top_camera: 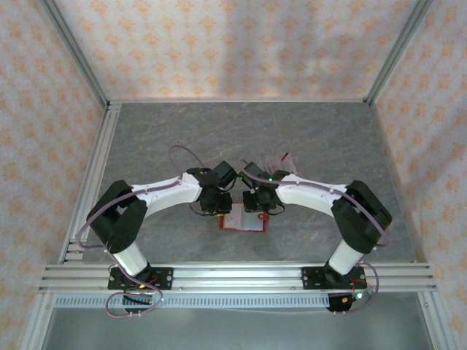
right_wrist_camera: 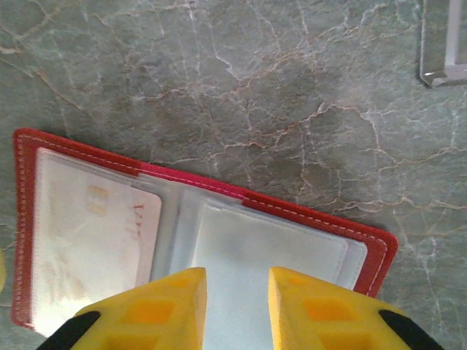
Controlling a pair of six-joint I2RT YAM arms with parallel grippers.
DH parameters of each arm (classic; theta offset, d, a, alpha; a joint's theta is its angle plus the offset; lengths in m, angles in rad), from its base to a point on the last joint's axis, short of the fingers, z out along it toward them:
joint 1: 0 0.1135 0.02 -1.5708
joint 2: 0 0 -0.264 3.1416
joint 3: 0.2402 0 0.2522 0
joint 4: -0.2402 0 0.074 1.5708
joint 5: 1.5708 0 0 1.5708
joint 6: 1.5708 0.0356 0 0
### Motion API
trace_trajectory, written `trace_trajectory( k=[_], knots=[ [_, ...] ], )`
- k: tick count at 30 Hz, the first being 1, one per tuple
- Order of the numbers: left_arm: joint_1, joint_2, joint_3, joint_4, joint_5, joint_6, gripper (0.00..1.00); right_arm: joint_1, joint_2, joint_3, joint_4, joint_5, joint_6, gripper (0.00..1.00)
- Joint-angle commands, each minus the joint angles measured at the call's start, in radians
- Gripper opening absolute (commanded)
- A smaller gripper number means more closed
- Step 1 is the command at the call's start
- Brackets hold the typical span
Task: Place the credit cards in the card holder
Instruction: Flip over the card slot in the card holder.
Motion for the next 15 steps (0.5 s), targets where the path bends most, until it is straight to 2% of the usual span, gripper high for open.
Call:
trace_trajectory(
  k=[1, 15],
  knots=[
    [-0.01, 0.019, 0.014, 0.016, 0.001, -0.015, 0.16, -0.004, 0.023, 0.012, -0.039, 0.046, -0.026, 0.3],
    [-0.025, 0.03, -0.044, 0.053, -0.004, -0.035, 0.16, -0.004, 0.05, -0.05, -0.021, 0.068, -0.013, 0.33]
  ],
)
